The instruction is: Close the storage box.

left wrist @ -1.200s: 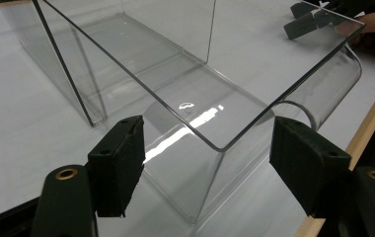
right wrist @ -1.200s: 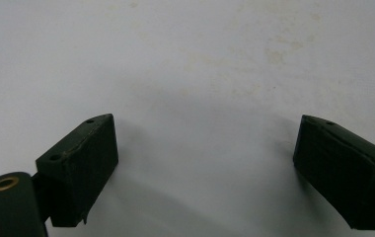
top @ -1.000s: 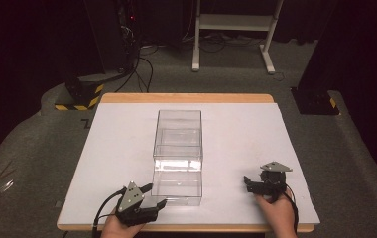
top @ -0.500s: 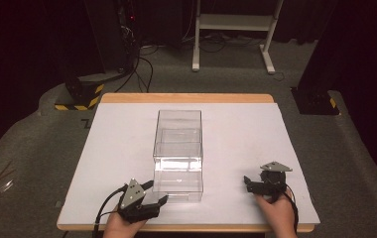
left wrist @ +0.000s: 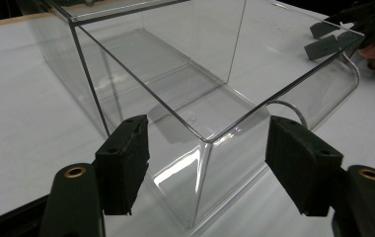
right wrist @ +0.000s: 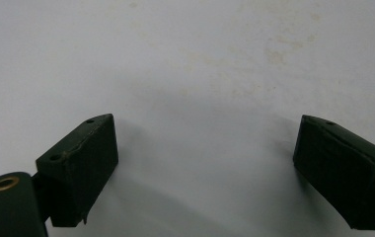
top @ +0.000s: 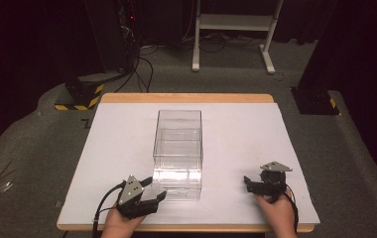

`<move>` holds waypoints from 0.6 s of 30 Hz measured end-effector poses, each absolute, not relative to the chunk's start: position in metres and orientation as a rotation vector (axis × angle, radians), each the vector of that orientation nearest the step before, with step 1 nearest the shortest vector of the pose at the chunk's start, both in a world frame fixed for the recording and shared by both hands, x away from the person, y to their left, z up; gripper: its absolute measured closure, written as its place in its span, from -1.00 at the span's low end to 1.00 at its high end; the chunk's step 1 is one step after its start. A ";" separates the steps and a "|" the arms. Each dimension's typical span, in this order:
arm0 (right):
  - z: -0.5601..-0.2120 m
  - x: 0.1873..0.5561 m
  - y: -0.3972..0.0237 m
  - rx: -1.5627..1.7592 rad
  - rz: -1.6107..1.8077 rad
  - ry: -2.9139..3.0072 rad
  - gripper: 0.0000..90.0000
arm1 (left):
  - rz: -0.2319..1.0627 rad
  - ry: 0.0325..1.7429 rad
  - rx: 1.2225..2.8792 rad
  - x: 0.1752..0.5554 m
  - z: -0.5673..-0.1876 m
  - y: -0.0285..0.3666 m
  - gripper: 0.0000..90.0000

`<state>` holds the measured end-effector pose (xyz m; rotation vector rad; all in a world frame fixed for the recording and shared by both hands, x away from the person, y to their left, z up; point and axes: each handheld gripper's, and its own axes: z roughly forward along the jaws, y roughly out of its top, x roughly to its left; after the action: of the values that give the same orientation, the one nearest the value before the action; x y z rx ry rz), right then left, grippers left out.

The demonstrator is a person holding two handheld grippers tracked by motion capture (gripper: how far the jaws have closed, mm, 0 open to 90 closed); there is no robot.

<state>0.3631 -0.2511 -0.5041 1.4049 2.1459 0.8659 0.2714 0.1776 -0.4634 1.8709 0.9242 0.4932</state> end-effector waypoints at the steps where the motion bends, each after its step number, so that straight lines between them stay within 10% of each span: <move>1: -0.504 0.363 -0.251 1.405 0.866 2.146 -0.78 | 0.493 0.924 1.871 0.271 -0.463 0.178 -0.23; 18: -0.504 0.363 -0.251 1.405 0.866 2.146 -0.78 | 0.527 0.963 1.860 0.285 -0.466 0.177 -0.48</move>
<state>0.3630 -0.2510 -0.5041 1.4049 2.1456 0.8663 0.2853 0.1772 -0.4656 1.8604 0.9629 0.5267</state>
